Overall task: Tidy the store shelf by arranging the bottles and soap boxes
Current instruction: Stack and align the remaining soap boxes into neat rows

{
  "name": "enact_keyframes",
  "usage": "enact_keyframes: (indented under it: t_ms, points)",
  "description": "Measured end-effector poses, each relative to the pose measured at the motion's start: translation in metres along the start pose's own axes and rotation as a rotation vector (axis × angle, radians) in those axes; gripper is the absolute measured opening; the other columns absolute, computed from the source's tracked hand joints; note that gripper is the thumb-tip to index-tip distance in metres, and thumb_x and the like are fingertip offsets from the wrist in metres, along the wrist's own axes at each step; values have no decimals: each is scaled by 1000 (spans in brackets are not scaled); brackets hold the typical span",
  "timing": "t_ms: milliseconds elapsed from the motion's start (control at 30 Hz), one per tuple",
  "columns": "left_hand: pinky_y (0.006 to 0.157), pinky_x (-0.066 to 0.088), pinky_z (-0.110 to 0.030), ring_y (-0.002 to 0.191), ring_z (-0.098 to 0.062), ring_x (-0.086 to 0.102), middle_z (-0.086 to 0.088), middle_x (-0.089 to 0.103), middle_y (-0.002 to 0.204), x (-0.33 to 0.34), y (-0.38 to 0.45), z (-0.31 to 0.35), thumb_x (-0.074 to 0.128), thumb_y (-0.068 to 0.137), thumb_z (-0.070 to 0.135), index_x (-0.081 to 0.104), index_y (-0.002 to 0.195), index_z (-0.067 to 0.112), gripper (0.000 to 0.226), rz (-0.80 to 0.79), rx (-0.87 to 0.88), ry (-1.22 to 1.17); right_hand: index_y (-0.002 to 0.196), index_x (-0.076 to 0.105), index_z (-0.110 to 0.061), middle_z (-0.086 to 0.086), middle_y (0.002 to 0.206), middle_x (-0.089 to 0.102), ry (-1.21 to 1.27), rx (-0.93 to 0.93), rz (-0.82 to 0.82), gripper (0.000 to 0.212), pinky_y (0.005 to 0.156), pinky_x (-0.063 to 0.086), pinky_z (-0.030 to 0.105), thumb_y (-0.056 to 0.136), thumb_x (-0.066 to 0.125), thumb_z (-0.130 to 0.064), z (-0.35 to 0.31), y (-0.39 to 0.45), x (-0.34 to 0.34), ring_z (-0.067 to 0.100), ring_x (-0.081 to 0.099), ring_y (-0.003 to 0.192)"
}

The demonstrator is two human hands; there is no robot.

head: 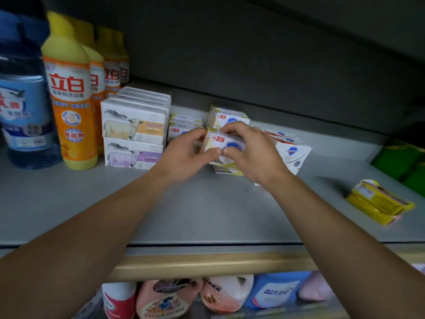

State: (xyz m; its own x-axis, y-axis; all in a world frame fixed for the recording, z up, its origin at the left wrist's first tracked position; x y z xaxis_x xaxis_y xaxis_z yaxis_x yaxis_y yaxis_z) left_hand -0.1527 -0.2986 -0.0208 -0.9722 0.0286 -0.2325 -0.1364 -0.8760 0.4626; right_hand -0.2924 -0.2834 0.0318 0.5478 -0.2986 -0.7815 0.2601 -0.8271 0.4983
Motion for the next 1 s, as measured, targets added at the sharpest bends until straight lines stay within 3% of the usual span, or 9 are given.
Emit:
enact_keyframes:
  t_ms: [67,167,300,467,533,633,733,867,1000]
  points:
    - [80,59,-36,95,-20,70,-7,72,104,5,-3,1,69,88,11,64,112,8,24,-72,-10,-70,119,63,-26,-11,114,65,70,1,32,38,92,37,20,83,73,-23,6,-15,6,13,55,115]
    - [77,60,-37,88,-17,72,-3,75,95,9,-7,-8,67,90,13,68,105,10,16,-101,-125,-130,127,59,-21,-6,127,56,120,22,168,52,102,34,21,79,78,-27,20,-43,10,15,46,123]
    - [66,61,-30,78,-23,74,-7,76,90,9,-9,-24,68,89,18,69,98,9,13,-62,-280,-259,141,43,-16,0,139,41,253,96,127,81,107,41,42,70,81,-13,39,-67,28,19,40,132]
    - [61,59,-32,76,-25,74,-7,76,90,15,-13,-31,68,89,18,70,91,18,3,-60,-336,-397,143,39,-20,3,144,41,322,60,96,77,109,41,45,77,75,-4,44,-69,31,19,39,136]
    - [61,59,-33,79,-26,74,-1,76,92,14,-12,-32,69,88,20,67,104,29,18,-60,-333,-413,141,41,-21,3,142,45,397,97,95,75,107,44,43,77,77,-5,48,-69,31,19,45,132]
    - [62,58,-33,68,-26,71,-3,75,92,17,-12,-28,71,86,27,54,129,35,47,-149,-300,-391,135,45,-23,-1,132,56,553,198,135,66,101,49,37,79,77,-10,57,-71,29,14,57,118]
    - [61,55,-33,62,-23,64,-4,73,90,17,-13,-17,73,77,30,57,129,40,55,-210,-193,-366,126,53,-27,-8,119,62,699,276,162,55,86,50,20,74,74,-27,64,-74,28,-1,61,100]
    - [61,49,-33,66,-26,56,-12,70,86,13,-13,-7,74,73,36,62,124,35,52,-202,-90,-280,105,64,-26,7,98,70,766,342,164,34,76,57,34,76,65,-43,67,-75,27,16,69,78]
    - [53,48,-25,55,-19,58,-8,65,59,8,-14,-4,61,83,45,72,97,32,22,-134,-41,-127,92,66,-18,7,68,70,729,452,84,55,53,53,28,75,48,-67,69,-80,30,19,67,55]
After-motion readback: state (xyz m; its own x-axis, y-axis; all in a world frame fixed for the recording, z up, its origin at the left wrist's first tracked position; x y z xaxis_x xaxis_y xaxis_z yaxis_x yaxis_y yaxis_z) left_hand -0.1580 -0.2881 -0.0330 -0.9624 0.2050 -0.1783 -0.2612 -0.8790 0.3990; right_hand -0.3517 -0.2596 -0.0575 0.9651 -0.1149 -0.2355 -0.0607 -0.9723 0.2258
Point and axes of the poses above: each hand's wrist, its own y-axis towards the middle knuckle, its own x-axis out of the palm, z = x × y, the point moved 8 cm from there along y, towards the middle knuckle
